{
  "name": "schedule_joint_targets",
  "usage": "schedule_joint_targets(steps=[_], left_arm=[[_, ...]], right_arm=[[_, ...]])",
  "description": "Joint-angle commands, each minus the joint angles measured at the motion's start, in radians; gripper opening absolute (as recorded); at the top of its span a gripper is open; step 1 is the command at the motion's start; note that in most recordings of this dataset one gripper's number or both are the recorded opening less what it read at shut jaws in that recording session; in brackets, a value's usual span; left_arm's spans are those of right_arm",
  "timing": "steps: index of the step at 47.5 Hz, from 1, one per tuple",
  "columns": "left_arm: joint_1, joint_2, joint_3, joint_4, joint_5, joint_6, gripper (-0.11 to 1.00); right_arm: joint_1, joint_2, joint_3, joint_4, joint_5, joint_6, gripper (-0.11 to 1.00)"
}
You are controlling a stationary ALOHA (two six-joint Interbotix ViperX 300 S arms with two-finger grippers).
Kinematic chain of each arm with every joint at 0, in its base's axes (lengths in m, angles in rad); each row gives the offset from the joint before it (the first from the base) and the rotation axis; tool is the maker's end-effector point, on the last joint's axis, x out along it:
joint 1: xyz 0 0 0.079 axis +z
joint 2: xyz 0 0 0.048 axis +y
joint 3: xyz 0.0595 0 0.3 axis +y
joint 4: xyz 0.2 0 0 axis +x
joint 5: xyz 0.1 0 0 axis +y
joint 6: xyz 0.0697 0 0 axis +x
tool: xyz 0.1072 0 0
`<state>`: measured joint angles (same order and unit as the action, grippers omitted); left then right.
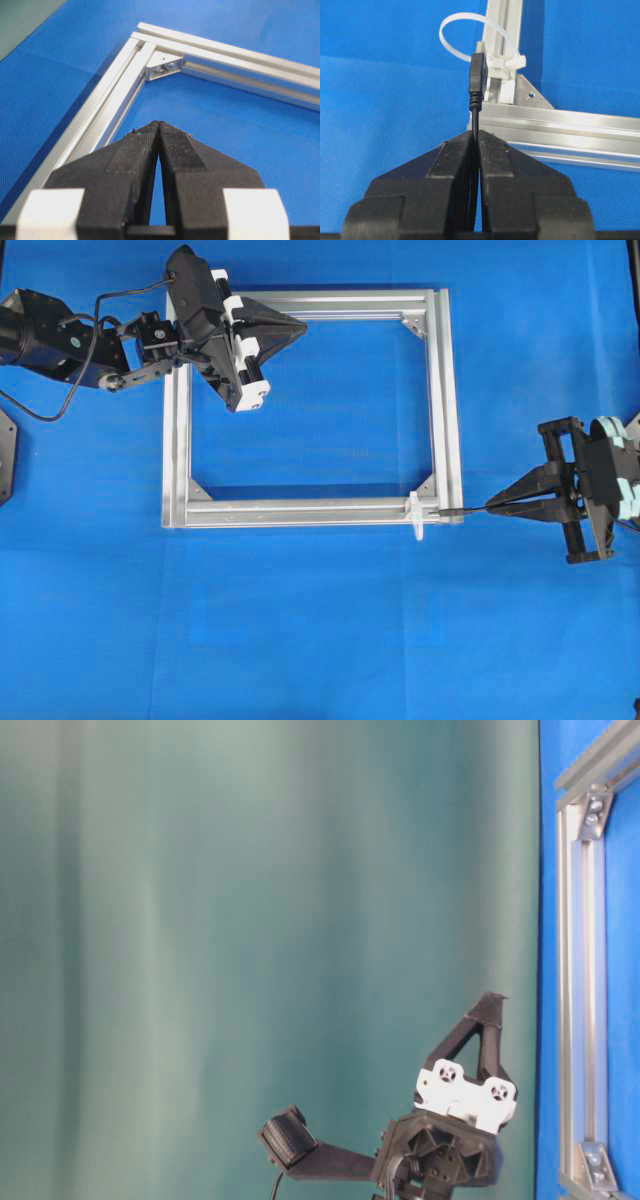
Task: Insert the wire through the string loop located on the right side.
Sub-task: 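Move the plug leftward toward the white zip-tie loop on the frame, then push the USB plug through the white zip-tie loop with the right gripper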
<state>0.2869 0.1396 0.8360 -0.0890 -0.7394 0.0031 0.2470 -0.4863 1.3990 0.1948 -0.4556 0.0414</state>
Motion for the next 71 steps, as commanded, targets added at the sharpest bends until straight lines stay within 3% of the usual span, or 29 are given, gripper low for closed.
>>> schedule_joint_targets(steps=[1, 71], left_arm=[[0.003, -0.029, -0.006, 0.002, -0.006, 0.000, 0.00], [0.002, -0.029, -0.006, 0.002, -0.006, 0.000, 0.00]], right_arm=[[-0.002, -0.002, -0.009, 0.002, -0.009, -0.002, -0.03], [-0.002, -0.002, -0.011, 0.000, -0.012, -0.002, -0.03]])
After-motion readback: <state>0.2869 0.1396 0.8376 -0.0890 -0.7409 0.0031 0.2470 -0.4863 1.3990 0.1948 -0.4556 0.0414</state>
